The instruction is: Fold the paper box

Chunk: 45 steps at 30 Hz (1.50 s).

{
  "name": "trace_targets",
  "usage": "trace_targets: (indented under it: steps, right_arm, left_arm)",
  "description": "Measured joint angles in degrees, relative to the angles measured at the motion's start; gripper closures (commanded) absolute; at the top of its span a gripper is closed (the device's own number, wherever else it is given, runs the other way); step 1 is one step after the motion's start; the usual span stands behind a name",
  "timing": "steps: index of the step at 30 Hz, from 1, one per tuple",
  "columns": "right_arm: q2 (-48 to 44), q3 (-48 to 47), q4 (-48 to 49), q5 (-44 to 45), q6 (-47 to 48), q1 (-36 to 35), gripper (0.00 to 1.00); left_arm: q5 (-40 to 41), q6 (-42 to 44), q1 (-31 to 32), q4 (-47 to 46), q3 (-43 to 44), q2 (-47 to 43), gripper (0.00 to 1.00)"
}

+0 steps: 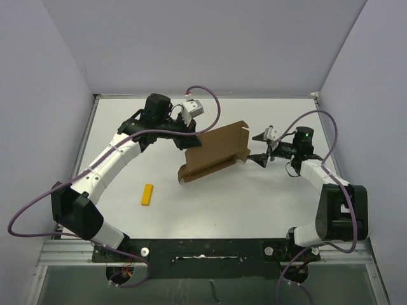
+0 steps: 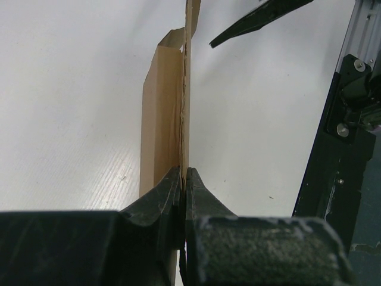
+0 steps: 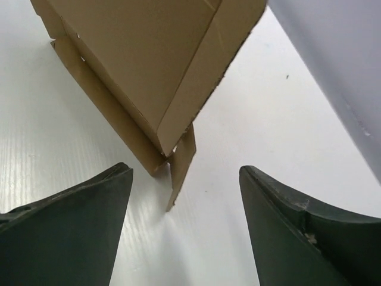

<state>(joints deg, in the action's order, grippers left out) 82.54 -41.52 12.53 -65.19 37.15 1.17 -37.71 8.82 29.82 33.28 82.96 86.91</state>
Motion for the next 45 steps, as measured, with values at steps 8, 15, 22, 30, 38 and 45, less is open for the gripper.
trace_targets:
  steps: [8,15,22,30,38,45]
  right_arm:
    - [-1.11,-6.19,-12.94,-2.93,8.76,4.92,0.62]
    - [10.21,-13.09,-8.31,4.61,-5.16,3.37,0.79]
    - [13.57,-11.39,-6.75,2.69,-4.87,-0.39,0.68]
    - [13.53,-10.47,-10.32,-2.19,3.32,-2.45,0.62]
    - [13.53,-10.45,-11.39,-3.41,4.33,-3.98,0.59]
    - [13.75,-8.70,-4.28,-3.17,-2.58,-5.14,0.60]
  left_arm:
    - [-0.04,-0.02,-0.50,-0.02,0.00,0.00,1.00]
    - [-0.46,-0.13,-0.81,-0.04,0.00,0.00,1.00]
    - [-0.74,-0.42,-1.62,-0.04,0.22,0.02,1.00]
    - [-1.99,-0.96,-2.95,-0.11,0.26,0.55,1.00]
    - [-2.75,-1.11,-3.28,-0.15,0.26,0.66,1.00]
    - [-3.37,-1.16,-3.43,-0.44,0.26,1.01,1.00]
